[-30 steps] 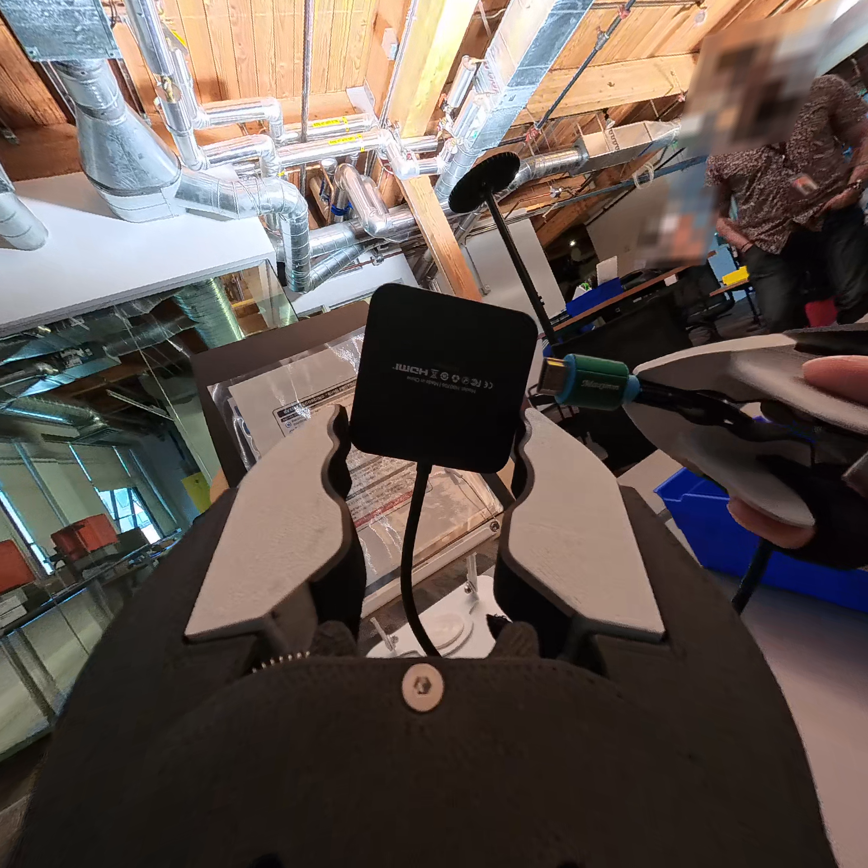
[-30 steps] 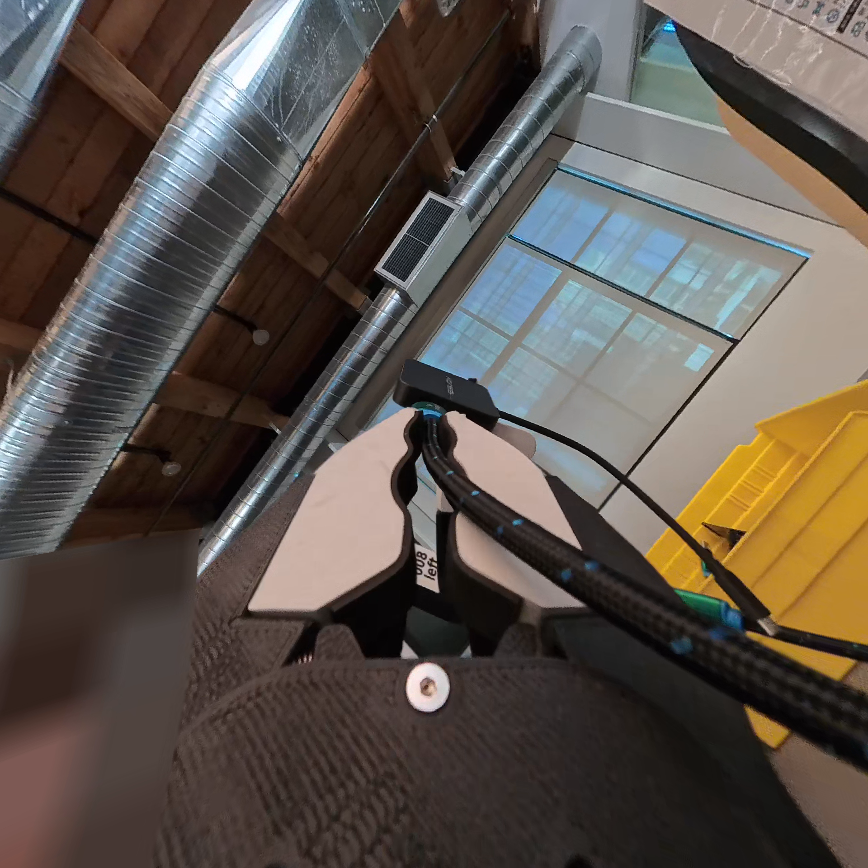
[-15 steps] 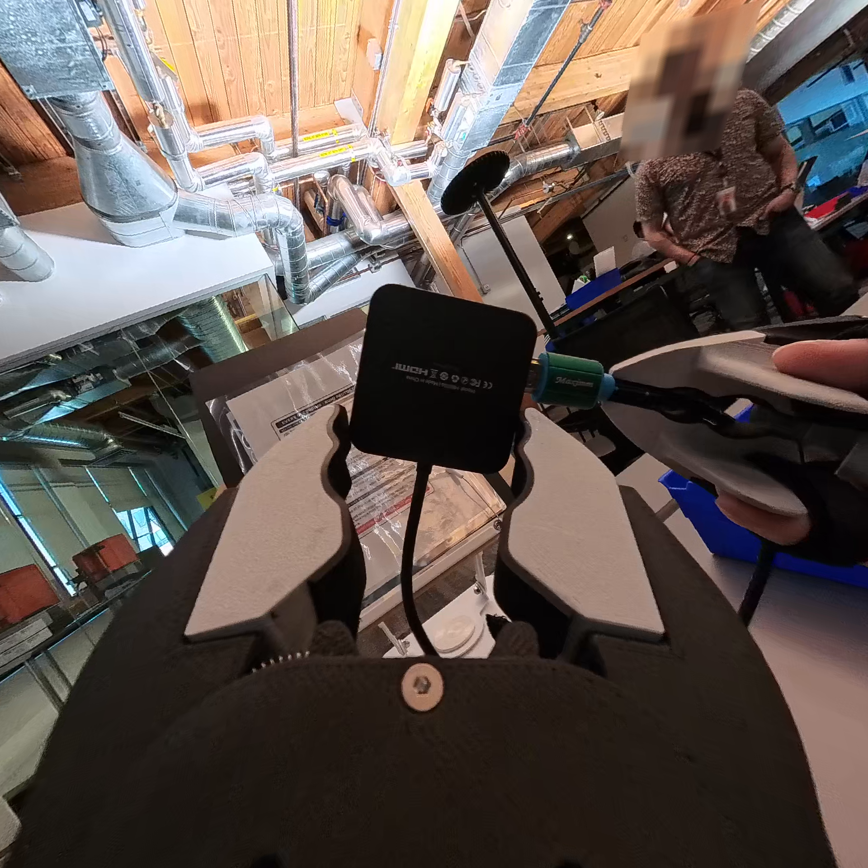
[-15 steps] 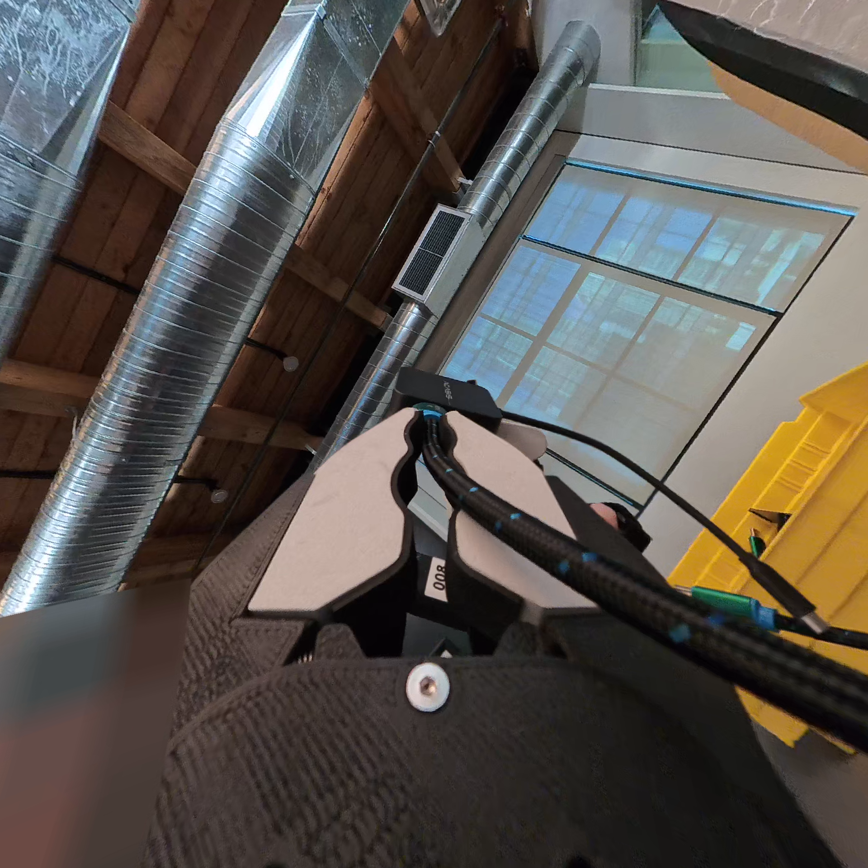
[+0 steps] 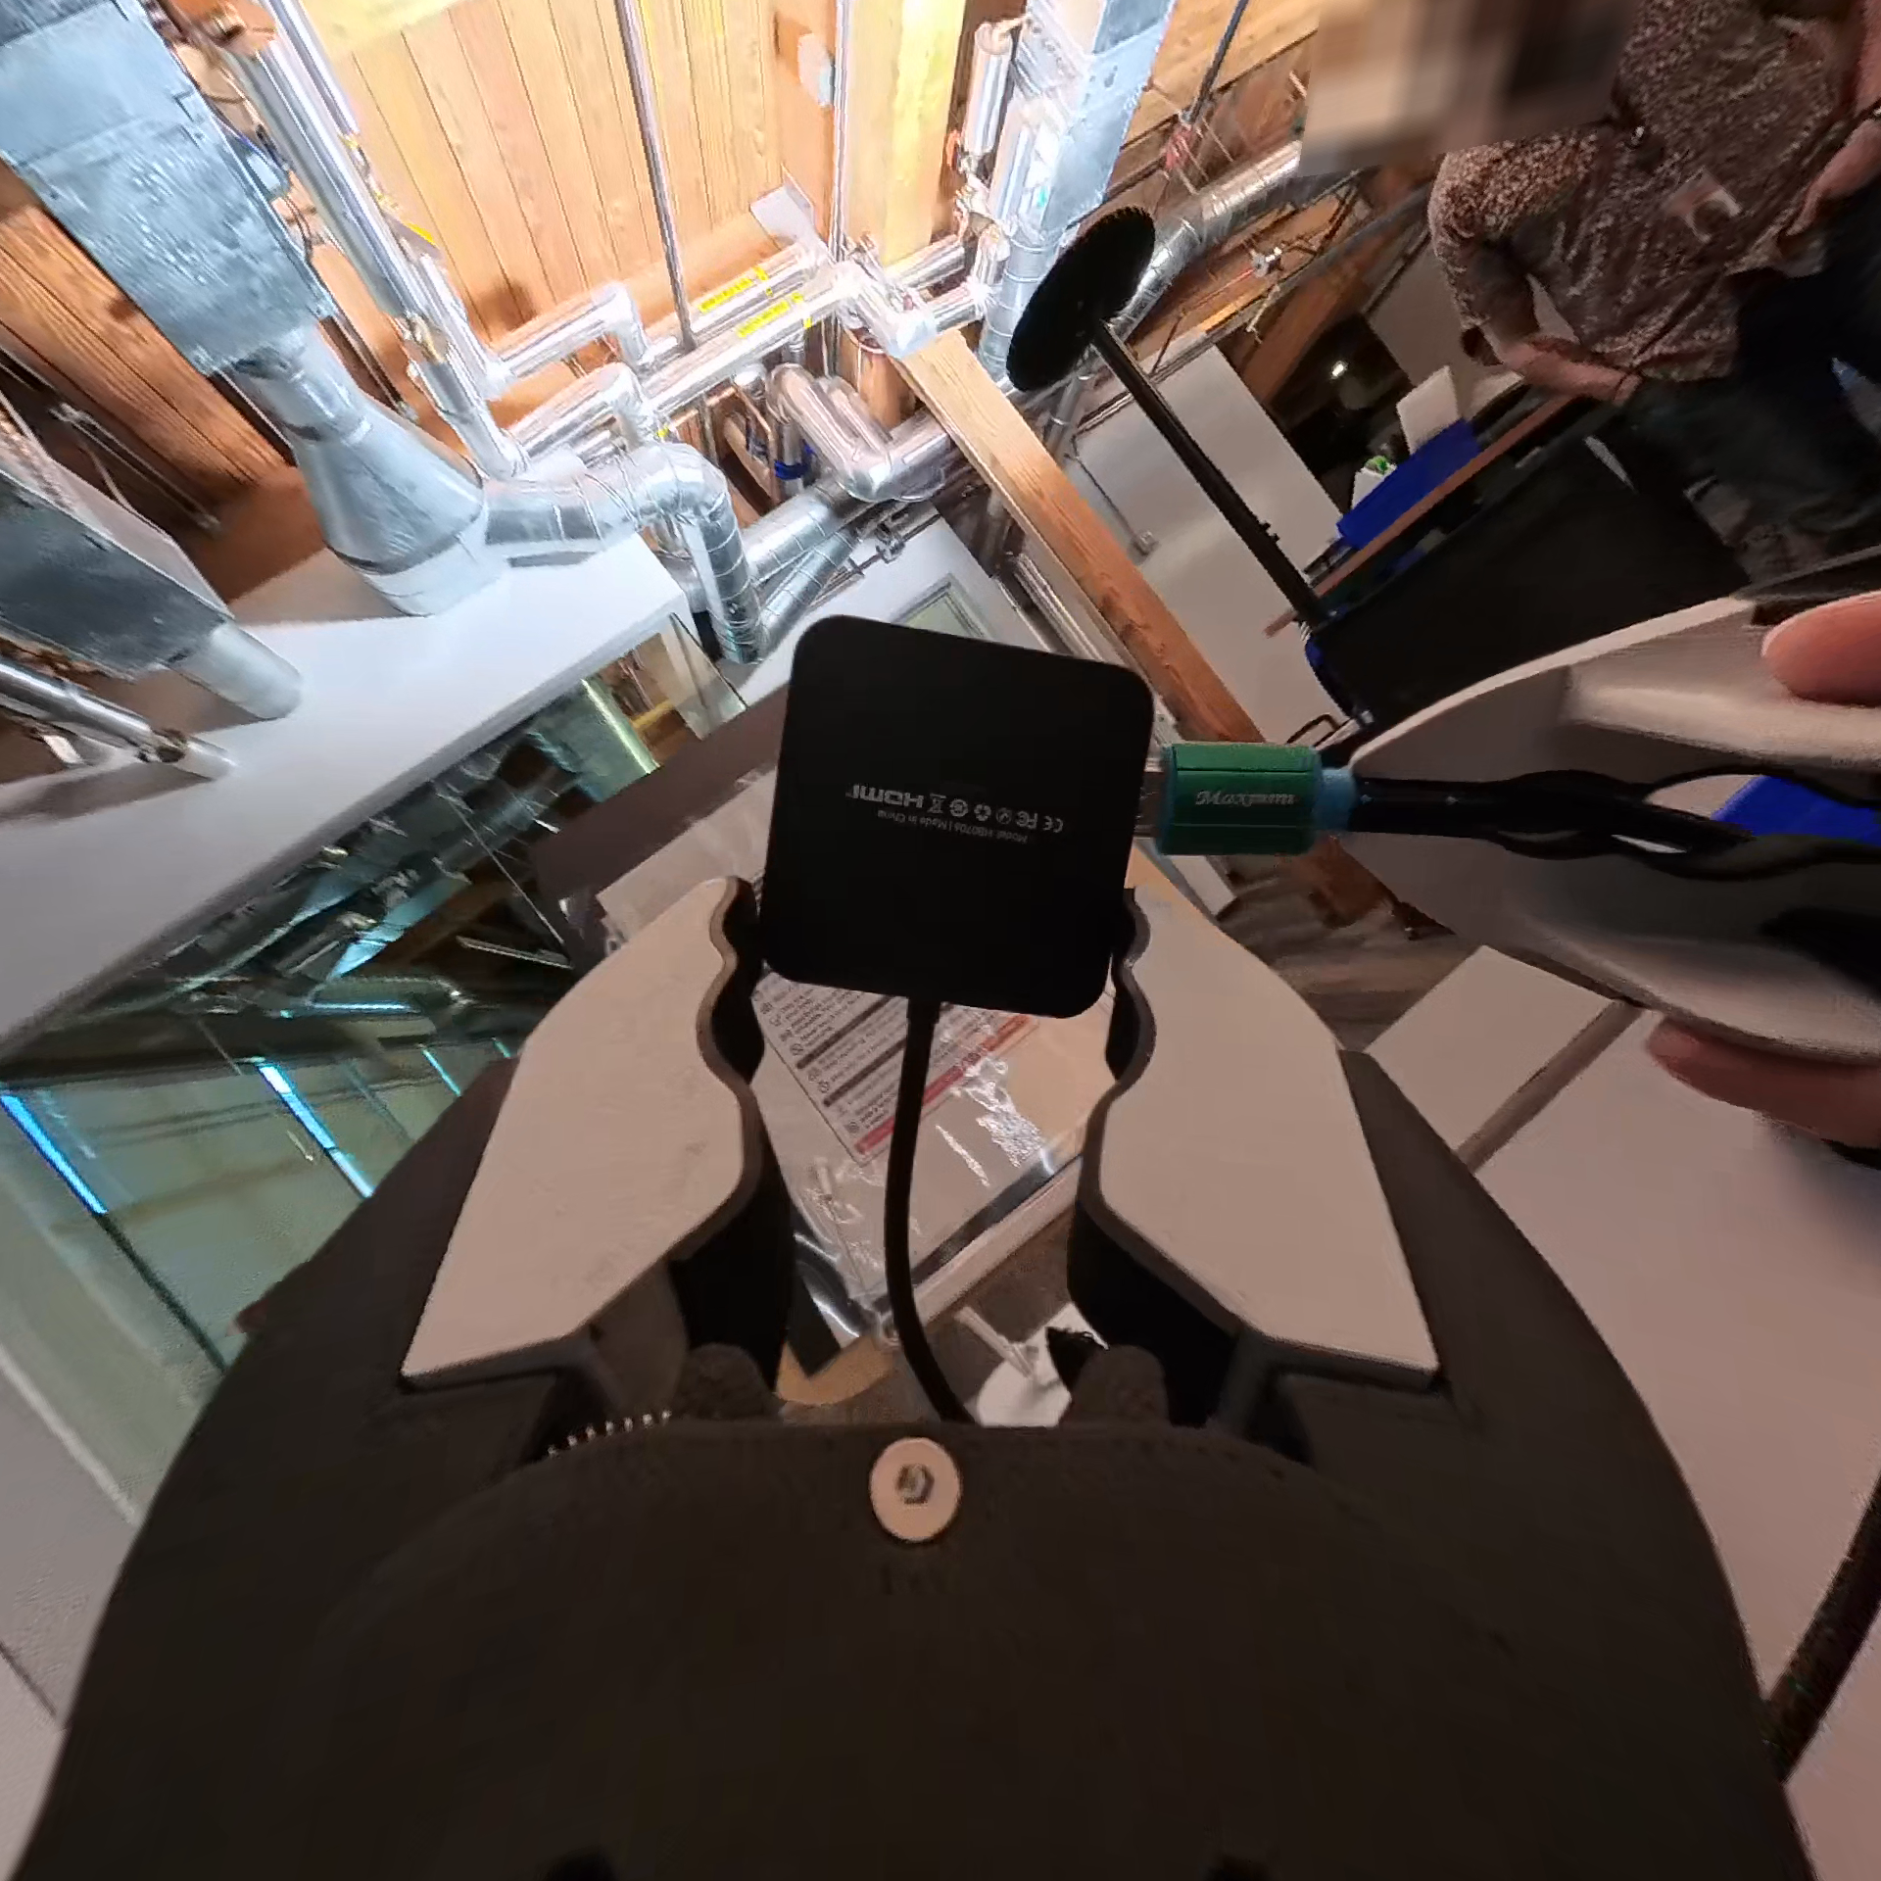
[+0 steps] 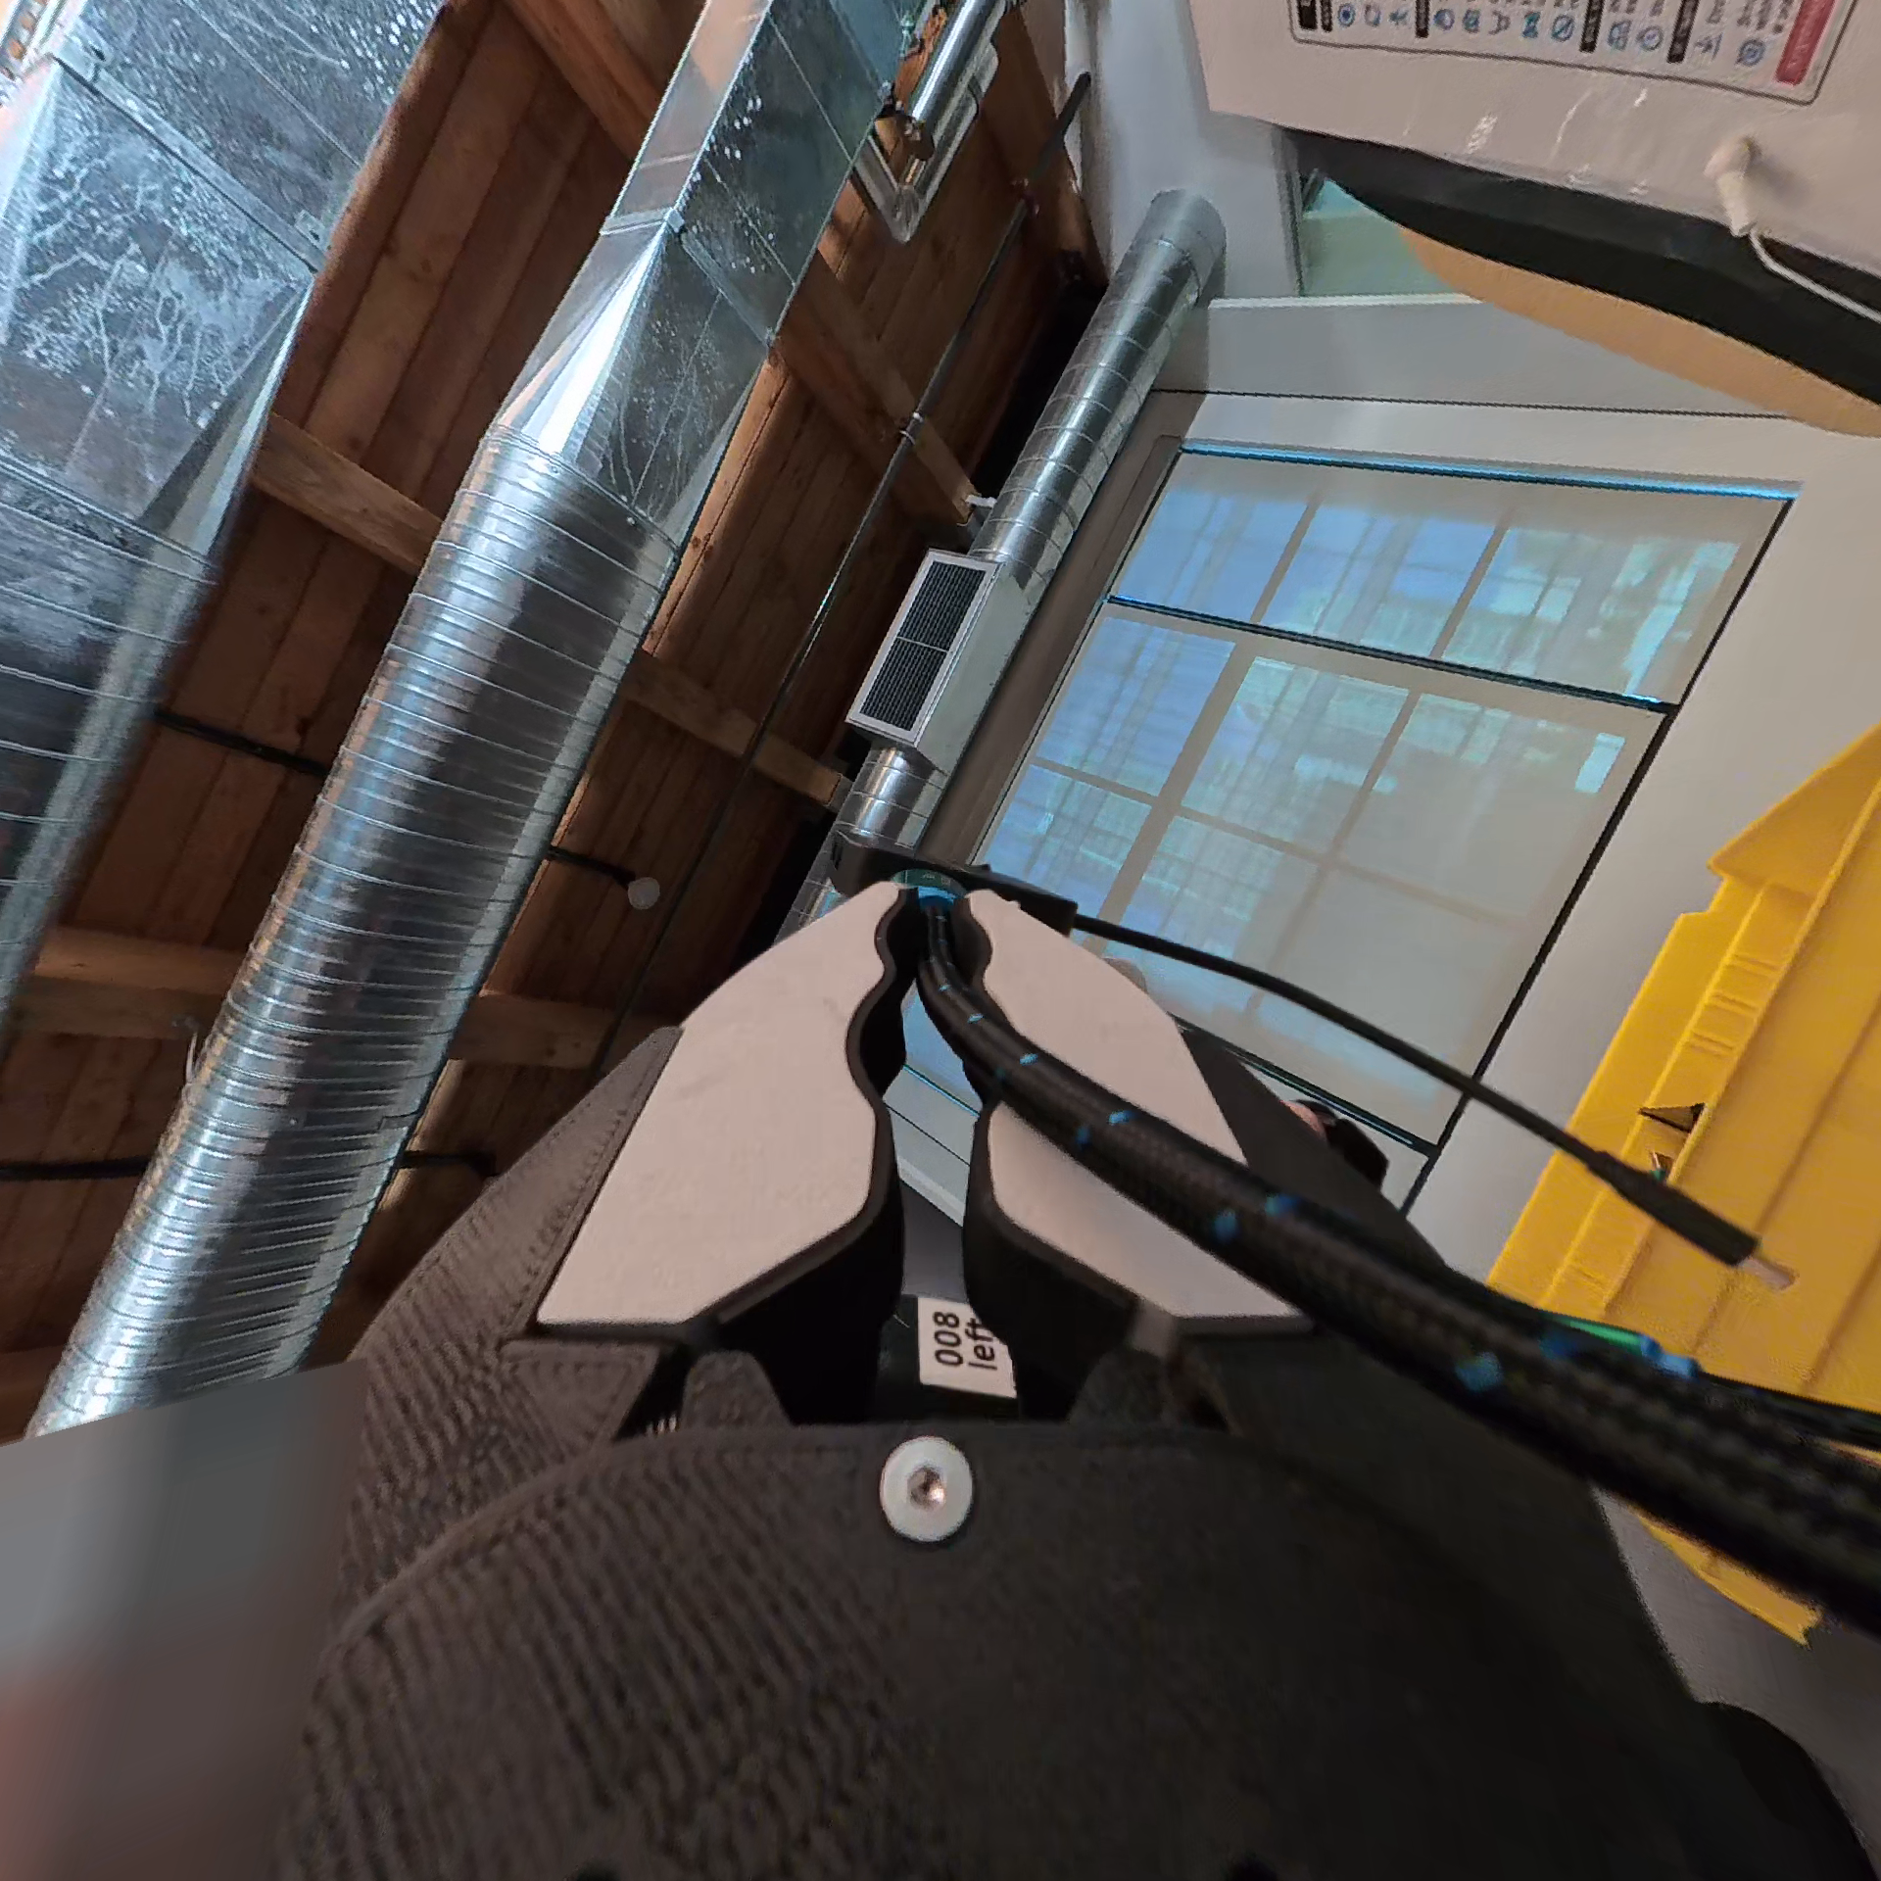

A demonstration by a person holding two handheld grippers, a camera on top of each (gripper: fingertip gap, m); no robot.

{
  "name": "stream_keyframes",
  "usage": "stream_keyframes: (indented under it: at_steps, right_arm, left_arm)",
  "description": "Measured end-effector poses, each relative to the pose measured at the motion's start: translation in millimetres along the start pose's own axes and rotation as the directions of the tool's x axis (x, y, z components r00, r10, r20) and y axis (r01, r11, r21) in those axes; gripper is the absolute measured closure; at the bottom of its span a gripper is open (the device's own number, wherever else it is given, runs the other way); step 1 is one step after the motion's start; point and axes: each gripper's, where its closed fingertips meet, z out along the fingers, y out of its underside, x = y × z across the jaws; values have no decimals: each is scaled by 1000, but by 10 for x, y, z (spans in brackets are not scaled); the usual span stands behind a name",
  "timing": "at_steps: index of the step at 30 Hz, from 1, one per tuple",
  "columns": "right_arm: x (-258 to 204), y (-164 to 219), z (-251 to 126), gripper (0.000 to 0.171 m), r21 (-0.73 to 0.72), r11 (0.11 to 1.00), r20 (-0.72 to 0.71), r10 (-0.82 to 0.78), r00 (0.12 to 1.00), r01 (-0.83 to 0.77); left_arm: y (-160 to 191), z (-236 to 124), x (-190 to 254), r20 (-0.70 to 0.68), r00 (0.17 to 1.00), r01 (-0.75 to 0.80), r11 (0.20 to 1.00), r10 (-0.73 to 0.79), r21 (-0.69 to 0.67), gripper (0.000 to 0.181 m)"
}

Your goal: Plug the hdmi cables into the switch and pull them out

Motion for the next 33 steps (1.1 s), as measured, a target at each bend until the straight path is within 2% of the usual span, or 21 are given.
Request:
stream_keyframes:
  at_steps: [6, 14, 18, 24, 33]
  right_arm:
    - [7, -6, -10, 164, 0, 1000, 8, 24, 1000, -24]
    - [-64, 71, 29, 164, -80, 995, -14, -57, 998, 56]
    - [-55, 63, 21, 164, -98, 989, -53, -115, 992, 109]
    - [-20, 50, 7, 163, -89, 990, -71, -119, 990, 113]
    - [-6, 22, -8, 164, -60, 993, -73, -106, 992, 102]
  left_arm:
    - [45, 6, 46, -22, 999, 45, 999, -45, -1, 116]
    - [52, -3, 40, -122, 987, 110, 994, -107, 18, 117]
    - [80, 1, 44, -130, 991, 41, 999, -39, 9, 118]
    - [106, 13, 70, -116, 992, -41, 999, 39, -14, 117]
    - [125, 23, 97, -100, 993, -64, 997, 60, -37, 118]
